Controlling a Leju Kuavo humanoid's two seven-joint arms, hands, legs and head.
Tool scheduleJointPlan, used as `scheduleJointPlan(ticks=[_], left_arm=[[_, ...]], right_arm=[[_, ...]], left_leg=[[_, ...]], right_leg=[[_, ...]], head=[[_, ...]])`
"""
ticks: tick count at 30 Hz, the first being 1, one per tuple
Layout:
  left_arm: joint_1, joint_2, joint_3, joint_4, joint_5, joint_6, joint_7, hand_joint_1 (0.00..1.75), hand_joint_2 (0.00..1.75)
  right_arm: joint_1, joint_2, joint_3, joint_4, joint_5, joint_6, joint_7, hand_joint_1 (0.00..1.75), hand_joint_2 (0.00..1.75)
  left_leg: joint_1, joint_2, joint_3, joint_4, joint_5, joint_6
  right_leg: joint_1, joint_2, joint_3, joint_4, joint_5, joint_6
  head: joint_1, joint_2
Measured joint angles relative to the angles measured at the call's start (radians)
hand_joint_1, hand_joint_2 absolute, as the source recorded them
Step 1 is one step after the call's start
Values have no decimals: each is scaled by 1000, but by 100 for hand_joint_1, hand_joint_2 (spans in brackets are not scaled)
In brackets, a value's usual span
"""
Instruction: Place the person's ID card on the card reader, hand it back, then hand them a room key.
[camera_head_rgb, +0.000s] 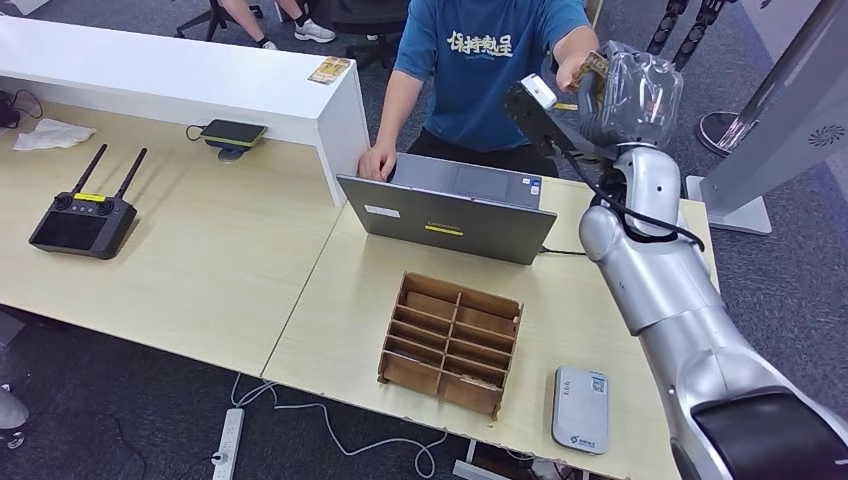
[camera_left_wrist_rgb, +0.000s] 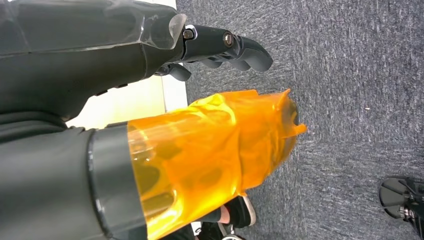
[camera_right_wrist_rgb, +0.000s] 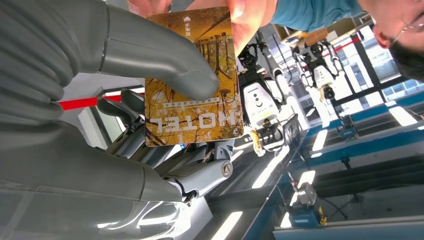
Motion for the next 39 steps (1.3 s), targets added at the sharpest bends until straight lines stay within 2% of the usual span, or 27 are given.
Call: scheduleJointPlan(ticks=[3, 4, 6, 7, 8, 10, 26, 34, 39], left_arm=[[0, 4, 0, 7, -1, 3, 0, 0, 0], [0, 4, 0, 9, -1, 4, 0, 0, 0], [-1, 6, 0, 12, -1, 6, 0, 0, 0], [-1, 6, 0, 13, -1, 7, 0, 0, 0], [-1, 6, 0, 14, -2, 7, 0, 0, 0], [-1, 7, 0, 16, -2, 7, 0, 0, 0], [-1, 6, 0, 21, -2, 16, -3, 0, 0], [-1, 5, 0, 21, 4, 12, -6, 0, 0], [0, 0, 0, 20, 33, 3, -6, 0, 0]], right_arm=[[-5, 2, 0, 24, 0, 0, 8, 175, 175], [-6, 3, 0, 30, 0, 0, 9, 167, 175], [-8, 4, 0, 42, 0, 1, 10, 106, 175], [-8, 4, 0, 46, 0, 3, 10, 62, 175], [-9, 6, 0, 51, 0, 7, 10, 26, 175], [-10, 9, 0, 61, -1, 16, 11, 0, 175], [-13, 17, -1, 81, 17, -16, -28, 0, 175], [-7, 17, -1, 51, 21, -36, -45, 0, 175], [35, 15, -6, -9, 17, -68, -76, 0, 175]], left_leg=[[0, 0, 0, 0, 0, 0], [0, 0, 0, 0, 0, 0], [0, 0, 0, 0, 0, 0], [0, 0, 0, 0, 0, 0], [0, 0, 0, 0, 0, 0], [0, 0, 0, 0, 0, 0], [0, 0, 0, 0, 0, 0], [0, 0, 0, 0, 0, 0], [0, 0, 0, 0, 0, 0]], right_leg=[[0, 0, 0, 0, 0, 0], [0, 0, 0, 0, 0, 0], [0, 0, 0, 0, 0, 0], [0, 0, 0, 0, 0, 0], [0, 0, 0, 0, 0, 0], [0, 0, 0, 0, 0, 0], [0, 0, 0, 0, 0, 0], [0, 0, 0, 0, 0, 0], [0, 0, -1, 0, 0, 0]], head=[[0, 0], [0, 0], [0, 0], [0, 0], [0, 0], [0, 0], [0, 0], [0, 0], [0, 0]])
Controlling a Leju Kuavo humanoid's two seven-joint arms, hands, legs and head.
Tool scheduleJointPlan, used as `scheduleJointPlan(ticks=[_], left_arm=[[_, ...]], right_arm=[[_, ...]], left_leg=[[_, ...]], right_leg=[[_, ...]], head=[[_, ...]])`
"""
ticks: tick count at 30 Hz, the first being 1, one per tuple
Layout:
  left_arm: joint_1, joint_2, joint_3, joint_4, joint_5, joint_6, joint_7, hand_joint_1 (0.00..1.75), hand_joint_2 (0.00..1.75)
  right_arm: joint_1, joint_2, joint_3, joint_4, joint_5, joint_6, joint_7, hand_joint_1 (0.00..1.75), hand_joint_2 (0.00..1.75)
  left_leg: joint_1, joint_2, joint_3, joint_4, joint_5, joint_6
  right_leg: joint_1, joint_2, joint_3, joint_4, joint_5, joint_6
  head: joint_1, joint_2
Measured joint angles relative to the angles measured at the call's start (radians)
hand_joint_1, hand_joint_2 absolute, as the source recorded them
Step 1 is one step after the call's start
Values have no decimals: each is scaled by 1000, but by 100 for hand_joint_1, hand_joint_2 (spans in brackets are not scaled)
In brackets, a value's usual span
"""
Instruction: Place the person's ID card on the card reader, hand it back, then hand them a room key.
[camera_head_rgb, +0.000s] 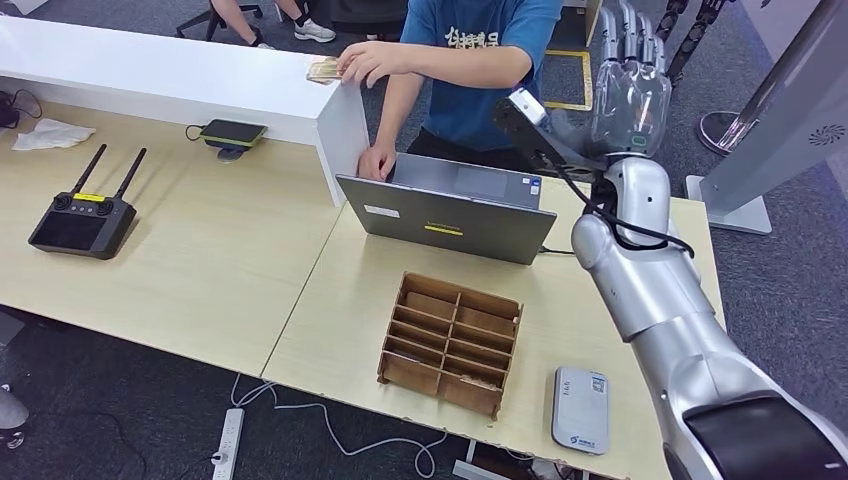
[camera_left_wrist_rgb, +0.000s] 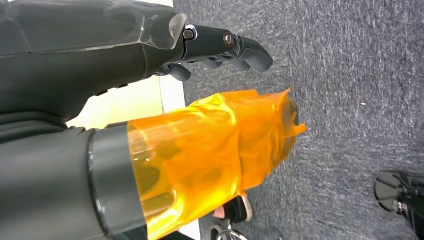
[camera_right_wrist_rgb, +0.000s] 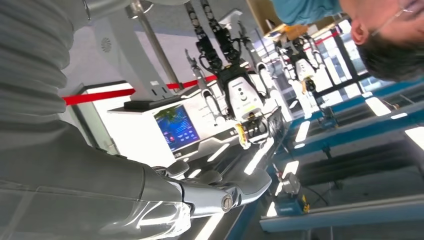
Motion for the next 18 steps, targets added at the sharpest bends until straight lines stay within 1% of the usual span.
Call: scheduleJointPlan(ticks=[8, 12, 18], left_arm=[[6, -37, 0, -40, 43, -32, 1, 0, 0], [7, -46, 0, -56, 44, -34, 2, 0, 0], [8, -54, 0, -68, 49, -38, 4, 0, 0]], right_arm=[[124, -26, -8, -164, -7, -20, -28, 0, 175], [148, -37, -10, -203, -7, -20, -30, 0, 175], [158, -44, -16, -229, -9, -21, -31, 0, 175]], left_leg=[[0, 0, 0, 0, 0, 0], [0, 0, 0, 0, 0, 0], [0, 0, 0, 0, 0, 0]], right_leg=[[0, 0, 0, 0, 0, 0], [0, 0, 0, 0, 0, 0], [0, 0, 0, 0, 0, 0]], head=[[0, 0], [0, 0], [0, 0]])
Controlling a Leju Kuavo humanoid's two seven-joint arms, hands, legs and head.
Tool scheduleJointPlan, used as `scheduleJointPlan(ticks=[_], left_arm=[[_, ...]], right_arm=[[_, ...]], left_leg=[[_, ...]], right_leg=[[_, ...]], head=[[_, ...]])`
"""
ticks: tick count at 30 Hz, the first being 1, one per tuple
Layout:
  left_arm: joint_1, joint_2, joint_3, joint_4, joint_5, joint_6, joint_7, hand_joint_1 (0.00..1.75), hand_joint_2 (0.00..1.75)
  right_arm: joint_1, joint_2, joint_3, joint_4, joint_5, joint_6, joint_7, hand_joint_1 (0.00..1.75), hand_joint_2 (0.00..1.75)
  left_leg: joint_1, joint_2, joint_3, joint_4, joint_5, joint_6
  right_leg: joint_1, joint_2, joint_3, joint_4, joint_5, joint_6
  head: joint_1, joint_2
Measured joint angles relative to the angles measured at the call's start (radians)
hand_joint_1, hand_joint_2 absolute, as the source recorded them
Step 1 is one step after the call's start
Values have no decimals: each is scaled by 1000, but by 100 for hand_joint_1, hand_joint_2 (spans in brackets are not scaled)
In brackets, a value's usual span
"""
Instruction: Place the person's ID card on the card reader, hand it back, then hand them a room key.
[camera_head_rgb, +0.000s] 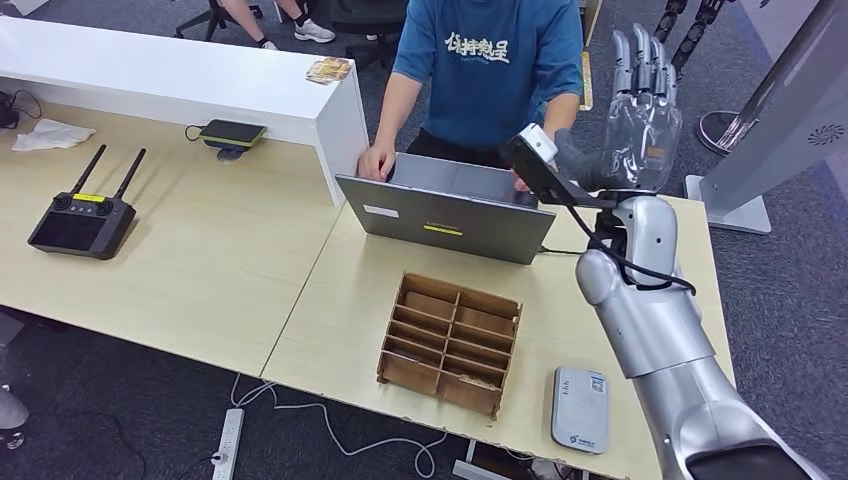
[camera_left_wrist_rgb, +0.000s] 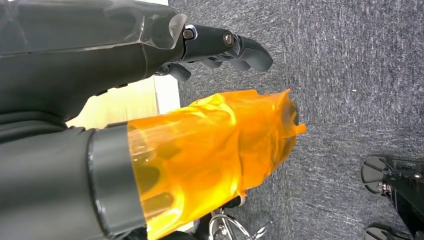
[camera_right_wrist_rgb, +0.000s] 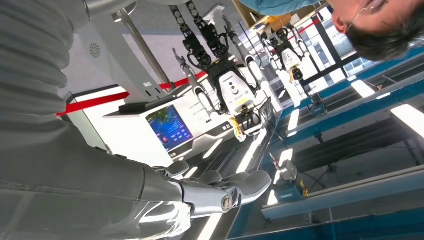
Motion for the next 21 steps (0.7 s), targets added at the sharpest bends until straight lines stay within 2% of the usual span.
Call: scheduleJointPlan(ticks=[4, 8, 12, 21], left_arm=[[4, -25, 0, -39, 39, -38, 11, 0, 0], [12, -78, 0, -130, 86, -95, 30, 0, 0], [17, -117, 0, -192, 126, -113, 44, 0, 0], [25, -135, 0, -216, 188, -91, 56, 0, 0]], right_arm=[[56, -16, -8, -67, -15, -13, -15, 0, 175], [186, -50, -27, -192, -17, -36, -35, 0, 175], [329, -83, -55, -309, -17, -62, -67, 0, 175], [642, -97, -164, -532, 3, -70, -202, 0, 175]], left_leg=[[0, -1, 0, 0, 0, 0], [-1, -1, -1, 0, -1, 1], [-1, -1, -1, 0, -2, 2], [0, -1, -1, 0, -3, 2]], right_leg=[[0, -1, 0, 0, 0, 0], [0, -1, 0, -1, 0, 1], [0, -1, 0, -2, -1, 1], [0, -2, 0, -2, -2, 1]], head=[[0, 0], [0, 0], [0, 0], [0, 0]])
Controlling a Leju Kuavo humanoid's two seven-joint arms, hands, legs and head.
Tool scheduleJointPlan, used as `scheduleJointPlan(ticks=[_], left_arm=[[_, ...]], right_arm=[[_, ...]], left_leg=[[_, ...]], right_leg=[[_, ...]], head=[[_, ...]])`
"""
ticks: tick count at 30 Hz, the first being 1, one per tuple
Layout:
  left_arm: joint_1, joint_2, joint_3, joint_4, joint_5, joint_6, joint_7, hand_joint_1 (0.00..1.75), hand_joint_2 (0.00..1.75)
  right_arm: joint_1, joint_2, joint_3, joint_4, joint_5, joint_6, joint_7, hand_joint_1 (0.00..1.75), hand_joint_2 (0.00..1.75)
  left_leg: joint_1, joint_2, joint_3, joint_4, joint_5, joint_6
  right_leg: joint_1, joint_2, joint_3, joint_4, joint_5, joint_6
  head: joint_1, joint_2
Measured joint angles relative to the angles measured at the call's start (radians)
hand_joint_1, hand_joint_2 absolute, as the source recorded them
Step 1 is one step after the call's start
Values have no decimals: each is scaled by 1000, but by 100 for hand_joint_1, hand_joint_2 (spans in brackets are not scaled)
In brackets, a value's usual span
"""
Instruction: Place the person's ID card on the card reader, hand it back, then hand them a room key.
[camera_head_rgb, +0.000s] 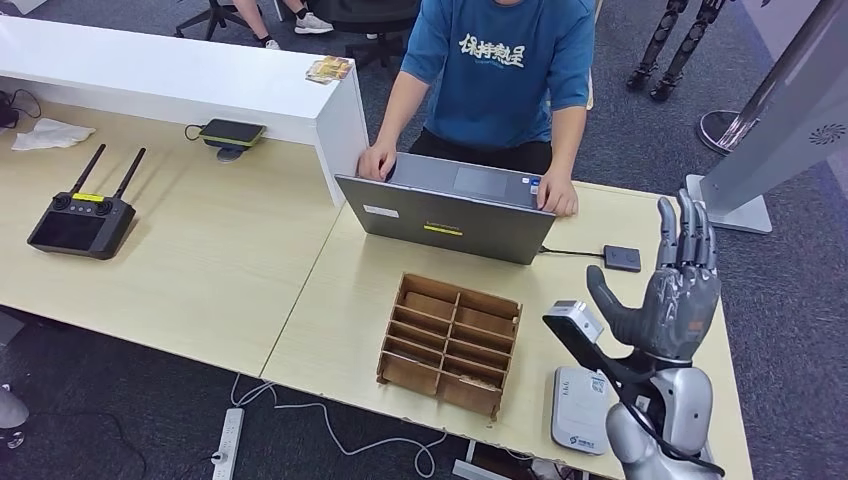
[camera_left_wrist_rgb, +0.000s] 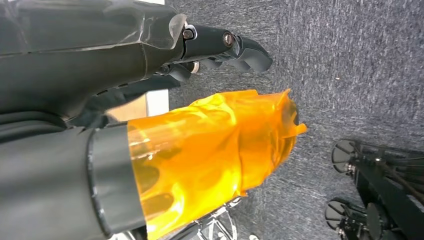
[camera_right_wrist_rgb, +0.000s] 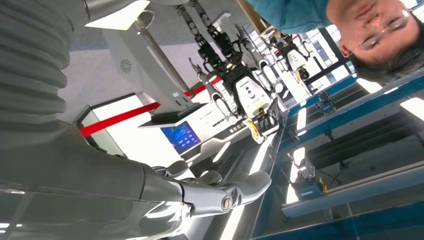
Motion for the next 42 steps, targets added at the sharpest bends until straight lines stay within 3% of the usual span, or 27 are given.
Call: scheduleJointPlan(ticks=[12, 20, 25, 31, 42], left_arm=[[3, -3, 0, 0, 62, 35, 1, 0, 0], [3, -3, 0, 1, 96, 46, 4, 0, 0], [4, -3, 0, 3, 115, 53, 12, 0, 0], [4, -3, 0, 3, 107, 46, 12, 0, 0], [5, -3, 1, 3, 105, 23, 13, 0, 0]], right_arm=[[327, 41, -120, -214, 72, 0, -147, 0, 175], [442, 59, -119, -240, 113, 0, -135, 0, 175], [474, 62, -100, -233, 116, 0, -115, 0, 175], [482, 49, -27, -205, 132, 0, -29, 0, 175], [404, -56, 214, -74, 115, 14, 143, 0, 175]], left_leg=[[0, 0, -1, 0, -1, 0], [0, 0, -1, 0, -1, 0], [0, 0, -1, 0, -1, 0], [0, 0, -1, 0, -1, 0], [0, 1, -1, 0, -1, 0]], right_leg=[[0, 0, 0, 0, -1, 1], [0, 0, 0, 0, -1, 1], [0, 0, 1, 0, -1, 1], [0, 0, 1, 0, -1, 1], [0, 0, 1, 0, -1, 1]], head=[[0, 0], [0, 0], [0, 0], [0, 0], [0, 0]])
